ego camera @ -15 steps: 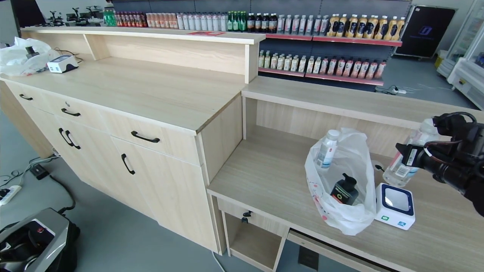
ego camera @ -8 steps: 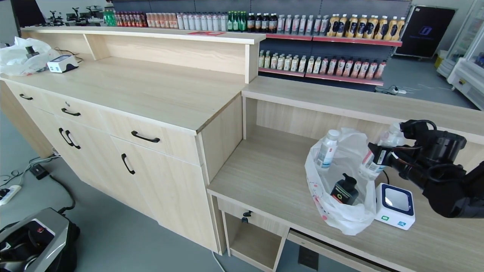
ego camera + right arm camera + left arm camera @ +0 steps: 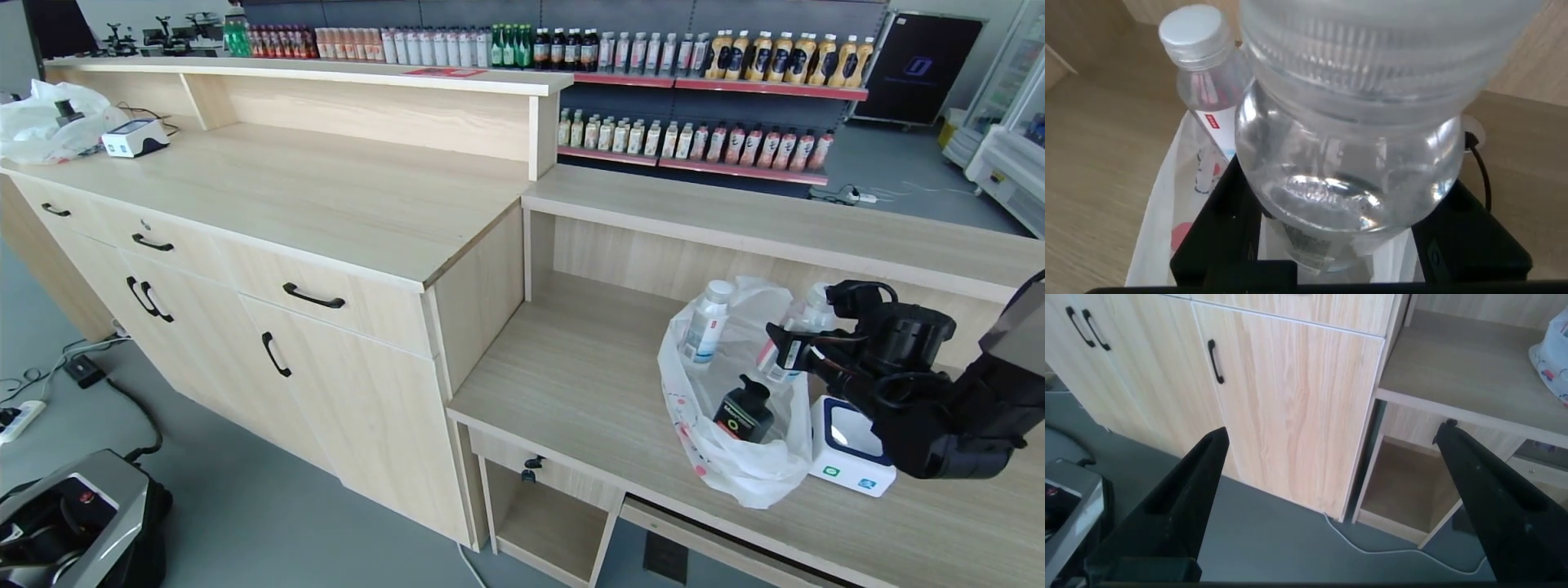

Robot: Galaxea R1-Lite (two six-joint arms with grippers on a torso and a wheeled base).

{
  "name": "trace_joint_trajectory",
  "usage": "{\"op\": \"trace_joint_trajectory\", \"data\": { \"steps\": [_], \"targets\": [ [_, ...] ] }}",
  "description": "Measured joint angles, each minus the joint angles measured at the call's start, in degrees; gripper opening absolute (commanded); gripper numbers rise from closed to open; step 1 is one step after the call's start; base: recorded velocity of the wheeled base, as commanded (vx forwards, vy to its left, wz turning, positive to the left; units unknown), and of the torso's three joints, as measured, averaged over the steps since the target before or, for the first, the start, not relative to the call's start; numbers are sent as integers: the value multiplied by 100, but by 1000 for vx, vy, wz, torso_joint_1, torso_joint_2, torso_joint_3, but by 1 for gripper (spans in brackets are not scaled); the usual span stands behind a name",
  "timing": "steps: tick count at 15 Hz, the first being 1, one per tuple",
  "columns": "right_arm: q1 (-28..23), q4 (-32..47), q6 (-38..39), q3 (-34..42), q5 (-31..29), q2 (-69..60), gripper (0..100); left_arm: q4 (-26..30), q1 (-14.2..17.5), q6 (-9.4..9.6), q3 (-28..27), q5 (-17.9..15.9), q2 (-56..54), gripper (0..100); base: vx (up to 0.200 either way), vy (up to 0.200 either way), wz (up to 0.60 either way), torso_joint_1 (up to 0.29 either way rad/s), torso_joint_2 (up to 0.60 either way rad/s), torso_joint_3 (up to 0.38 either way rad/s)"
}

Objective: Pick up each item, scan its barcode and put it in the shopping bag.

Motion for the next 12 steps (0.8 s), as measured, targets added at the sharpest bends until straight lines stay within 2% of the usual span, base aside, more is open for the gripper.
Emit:
{"op": "trace_joint_trajectory", "data": {
  "steps": [12],
  "targets": [
    [-108,-510,-333,-28,118,844,0,0,-2,0,0,0,0,100,0,0,0,0,0,0]
  ]
}}
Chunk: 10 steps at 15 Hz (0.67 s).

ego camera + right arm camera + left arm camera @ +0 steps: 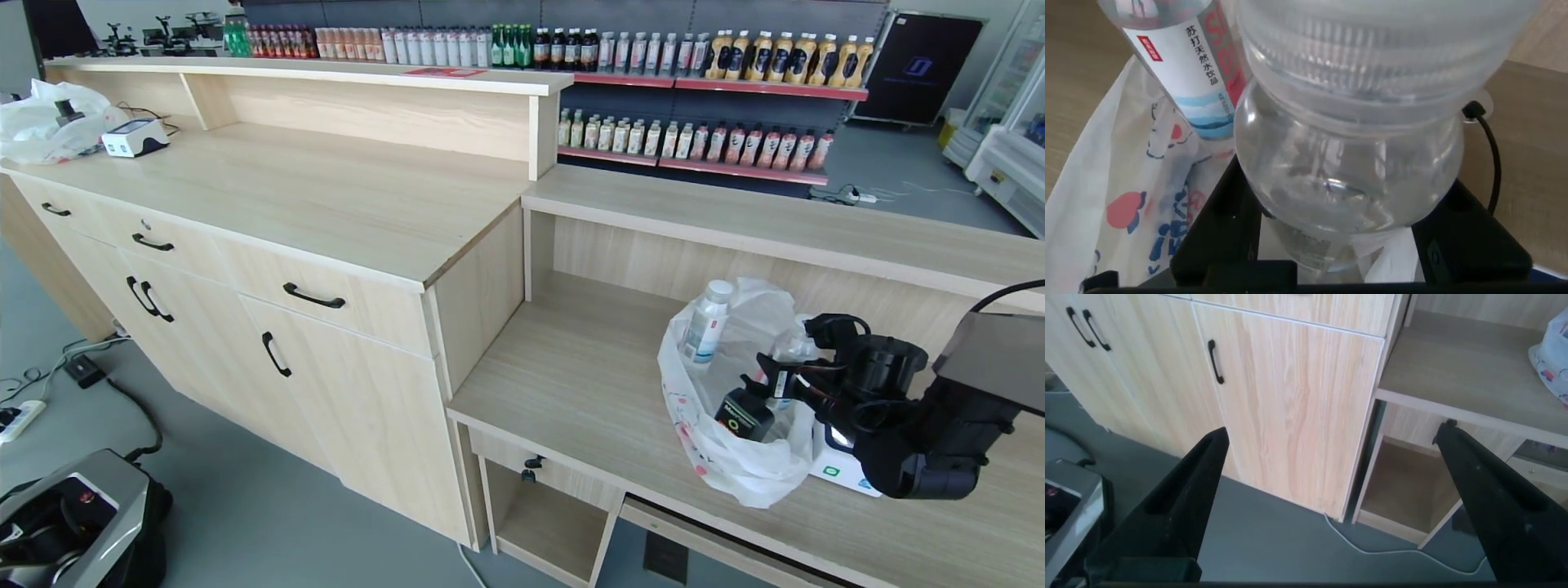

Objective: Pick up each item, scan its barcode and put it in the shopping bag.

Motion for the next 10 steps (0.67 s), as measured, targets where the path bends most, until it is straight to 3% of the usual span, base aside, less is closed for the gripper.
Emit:
{"op": "trace_joint_trajectory", "data": {
  "steps": [4,5,10],
  "targets": [
    [-77,-40,-145,-29,193,105,0,0,0,0,0,-2,0,100,0,0,0,0,0,0],
    [-94,-29,-174,-29,208,110,100,0,2,0,0,-2,0,100,0,0,0,0,0,0],
    [-168,22,-187,-99,413,37,100,0,0,0,0,-2,0,100,0,0,0,0,0,0]
  ]
}}
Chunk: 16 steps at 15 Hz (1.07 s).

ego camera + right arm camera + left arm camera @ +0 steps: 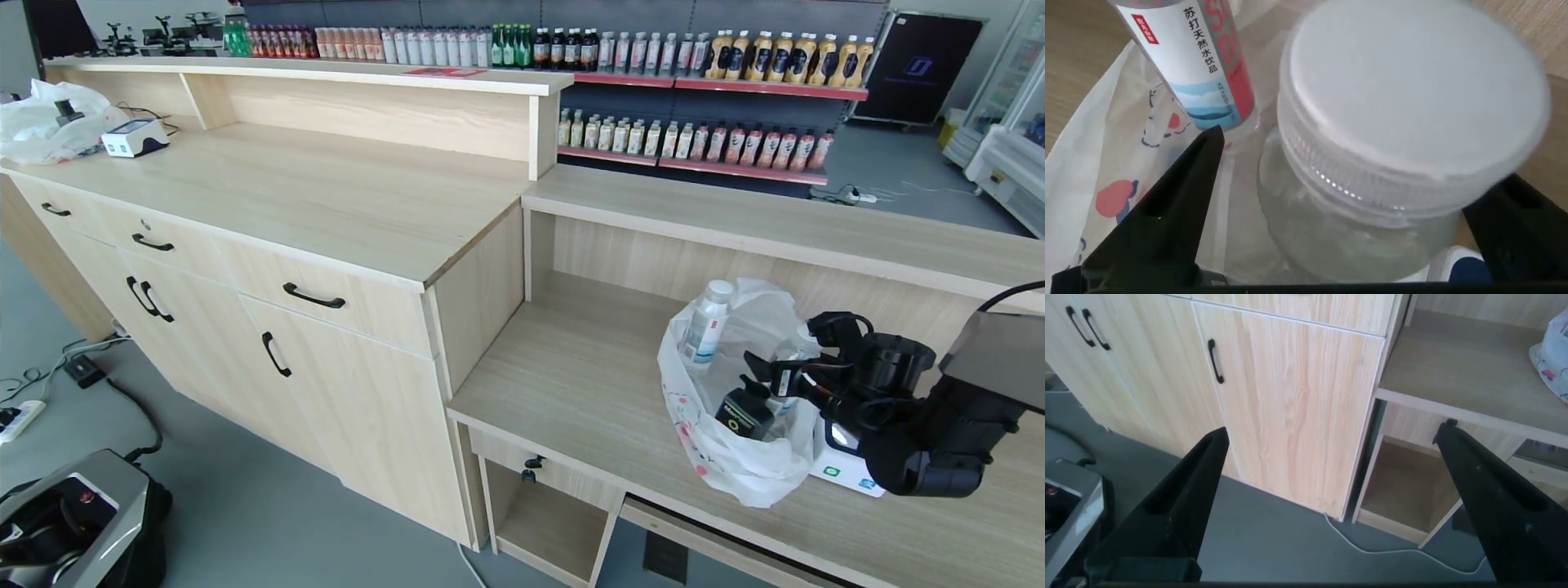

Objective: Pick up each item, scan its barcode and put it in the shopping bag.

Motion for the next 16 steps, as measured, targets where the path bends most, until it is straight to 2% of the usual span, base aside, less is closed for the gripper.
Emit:
{"op": "trace_joint_trajectory", "data": {
  "steps": [4,9,13,16],
  "targets": [
    [-24,282,-32,-11,246,-402,100,0,0,0,0,2,0,100,0,0,0,0,0,0],
    [-66,2015,-475,171,321,-2187,100,0,0,0,0,0,0,100,0,0,0,0,0,0],
    [-294,3191,-1328,660,336,-4281,100,0,-2,0,0,2,0,100,0,0,-600,-3,6,6],
    [-634,4506,-1552,544,318,-5510,100,0,2,2,0,0,0,100,0,0,-600,4,1,4]
  ]
}}
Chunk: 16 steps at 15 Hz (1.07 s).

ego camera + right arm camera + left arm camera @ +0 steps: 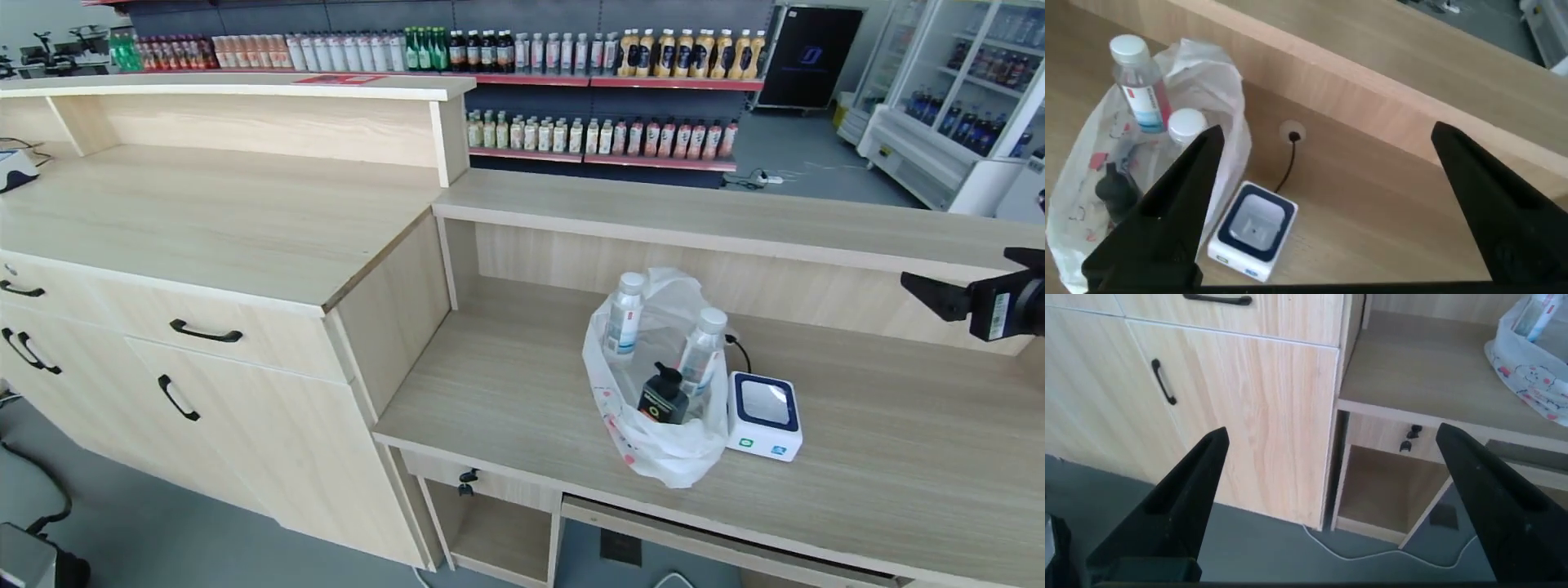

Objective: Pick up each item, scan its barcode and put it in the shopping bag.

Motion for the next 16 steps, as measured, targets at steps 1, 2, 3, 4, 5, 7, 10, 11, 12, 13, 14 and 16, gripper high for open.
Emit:
{"op": "trace_joint_trajectory", "data": {
  "steps": [1,2,3,4,5,7,10,11,12,13,14,16],
  "targets": [
    [-149,473,35,-149,-6,-336,100,0,-2,-2,0,0,0,100,0,0,-600,7,2,2],
    [-265,750,129,-240,-30,-585,100,0,-2,-2,0,0,0,100,0,0,-600,2,-2,2],
    [-374,1133,266,-301,-178,-878,100,0,-2,-2,0,2,0,100,0,0,-600,2,7,2],
    [-446,1615,436,-321,-503,-1180,100,0,0,-2,0,2,0,100,0,0,-600,7,2,2],
    [-477,2044,644,-315,-808,-1429,100,0,-5,-2,0,2,0,100,0,0,-600,2,-2,7],
    [-501,2589,1175,-45,-1107,-1988,100,0,-5,-2,0,-2,0,100,0,0,0,0,0,0],
    [-368,2592,1519,1312,-1113,-2994,100,0,-2,-2,0,0,0,100,0,0,0,0,0,0],
    [-265,2480,1580,1858,-1115,-3440,100,0,-2,-2,0,2,0,100,0,0,0,0,0,0],
    [-105,2449,1626,2510,-1154,-4036,100,0,0,-2,0,0,0,100,0,0,0,0,0,0],
    [69,2664,1684,3018,-1247,-4695,100,0,0,-2,0,0,0,100,0,0,0,0,0,0],
    [222,2998,1771,3310,-1319,-5310,100,0,0,-2,0,0,0,100,0,0,0,0,0,0],
    [507,3379,1996,3649,-1417,-6355,100,0,-2,-2,0,0,0,100,0,0,0,0,0,0]
  ]
}}
